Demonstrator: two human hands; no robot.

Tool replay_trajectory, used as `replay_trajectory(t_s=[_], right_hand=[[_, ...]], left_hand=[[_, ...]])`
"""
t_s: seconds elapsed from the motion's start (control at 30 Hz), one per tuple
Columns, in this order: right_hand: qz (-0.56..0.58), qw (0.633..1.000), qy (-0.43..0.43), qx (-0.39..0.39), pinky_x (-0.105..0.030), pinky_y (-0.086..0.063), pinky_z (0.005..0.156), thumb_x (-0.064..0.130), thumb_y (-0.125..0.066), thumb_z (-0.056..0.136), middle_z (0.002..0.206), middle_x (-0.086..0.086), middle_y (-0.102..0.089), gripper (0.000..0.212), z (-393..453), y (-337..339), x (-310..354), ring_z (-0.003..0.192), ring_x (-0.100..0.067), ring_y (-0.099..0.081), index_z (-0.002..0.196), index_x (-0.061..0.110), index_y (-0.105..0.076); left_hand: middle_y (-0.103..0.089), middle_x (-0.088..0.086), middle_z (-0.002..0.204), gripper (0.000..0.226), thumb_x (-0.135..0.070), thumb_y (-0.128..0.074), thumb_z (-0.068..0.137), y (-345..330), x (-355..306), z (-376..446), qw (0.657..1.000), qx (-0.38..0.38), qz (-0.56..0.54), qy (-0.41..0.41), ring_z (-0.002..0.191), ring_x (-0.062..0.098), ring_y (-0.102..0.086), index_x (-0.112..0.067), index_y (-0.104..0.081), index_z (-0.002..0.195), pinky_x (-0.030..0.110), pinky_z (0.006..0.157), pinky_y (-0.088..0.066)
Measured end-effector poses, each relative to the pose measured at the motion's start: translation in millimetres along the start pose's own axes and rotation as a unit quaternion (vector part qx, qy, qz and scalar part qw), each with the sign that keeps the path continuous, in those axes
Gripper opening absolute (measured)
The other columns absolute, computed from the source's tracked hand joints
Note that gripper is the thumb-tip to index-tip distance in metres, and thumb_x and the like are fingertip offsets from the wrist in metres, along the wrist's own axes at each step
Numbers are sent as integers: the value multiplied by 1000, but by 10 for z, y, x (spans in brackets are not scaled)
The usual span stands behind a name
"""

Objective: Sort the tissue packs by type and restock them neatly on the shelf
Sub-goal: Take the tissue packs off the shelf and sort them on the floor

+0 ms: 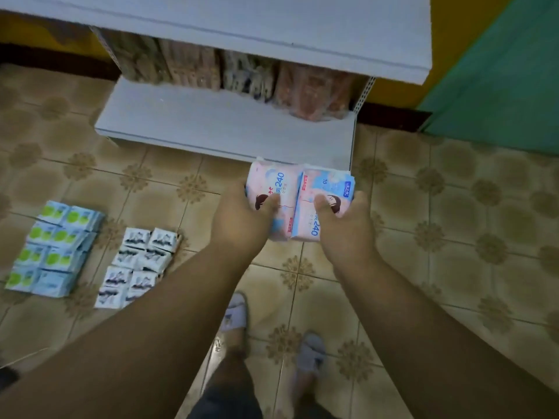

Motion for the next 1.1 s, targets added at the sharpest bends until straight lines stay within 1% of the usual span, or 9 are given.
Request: replay_trajectory(t_s=[0.13,0.3,0.4,0.47,0.67,0.83,0.93,1.03,1.1], right_hand=[[-7,998,-54,-2,-27,-58,58,33,-66,92,107,2,-65,32,279,-317,-782,82,-12,-70,113,23,-45],[-16,992,-120,-24,-16,-49,46,34,-68,91,97,4,-64,36,753,-774,-2163,72,-5,-66,114,16,-46],[-41,986,-159,-36,-33,-60,63,39,-69,89,103,-5,-68,44,1031,-1123,-3158,80,-17,-70,116,9,-51],[-45,981,-183,-46,-42,-61,73,39,-70,88,106,-7,-68,46,1245,-1285,-3810,85,-21,-70,116,9,-51],[-76,970,-227,-30,-38,-59,76,35,-67,92,107,-4,-61,39,1903,-1529,-5210,88,-21,-67,114,14,-42],[-135,971,-195,-17,-42,-57,82,38,-60,95,101,-2,-58,39,2299,-1675,-5902,90,-22,-65,120,11,-48],[-164,967,-196,12,-41,-53,89,42,-54,96,115,-6,-62,45,2339,-1711,-6135,102,-26,-63,130,12,-51],[-151,966,-203,49,-35,-47,97,45,-50,98,140,-7,-51,63,2161,-1586,-5841,122,-27,-55,152,18,-30],[-165,967,-183,65,-32,-39,106,44,-50,99,148,-8,-45,67,1909,-1402,-5395,131,-25,-48,154,15,-26]], left_hand=[[-62,-8,99,31,-37,-65,91,-427,702,348,997,58,35,21,84,7,-62,-23,-51,114,27,69,-53],[-63,-3,100,39,-41,-68,88,-1175,1852,866,990,100,96,39,86,16,-63,-18,-54,117,33,74,-54],[-60,-3,96,40,-41,-69,87,-1750,2695,1130,982,120,135,60,85,20,-59,-14,-56,114,31,72,-47],[-59,-2,98,42,-41,-70,87,-2188,3255,1283,977,141,144,72,90,22,-61,-14,-56,116,35,79,-52],[-63,6,112,50,-40,-73,84,-3292,4520,1709,968,183,143,96,101,27,-64,-9,-56,120,44,89,-55],[-64,8,113,54,-43,-72,84,-3847,5091,2003,957,205,178,101,99,27,-64,-9,-57,123,44,89,-55],[-67,8,114,52,-41,-72,84,-3955,5284,2026,944,247,186,116,99,26,-66,-12,-58,125,44,88,-57],[-60,-2,119,58,-37,-74,84,-3732,5030,1929,943,243,205,97,103,20,-61,-13,-50,132,35,88,-53],[-56,1,124,56,-34,-70,88,-3439,4589,1700,945,223,236,50,103,22,-59,-17,-46,136,28,80,-46]])
Point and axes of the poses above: each hand's wrist, its own z-axis towards the middle knuckle, its own y-axis out of the back of the hand, x = y × z, the point moved 1 cm from there along z, towards the middle knuckle
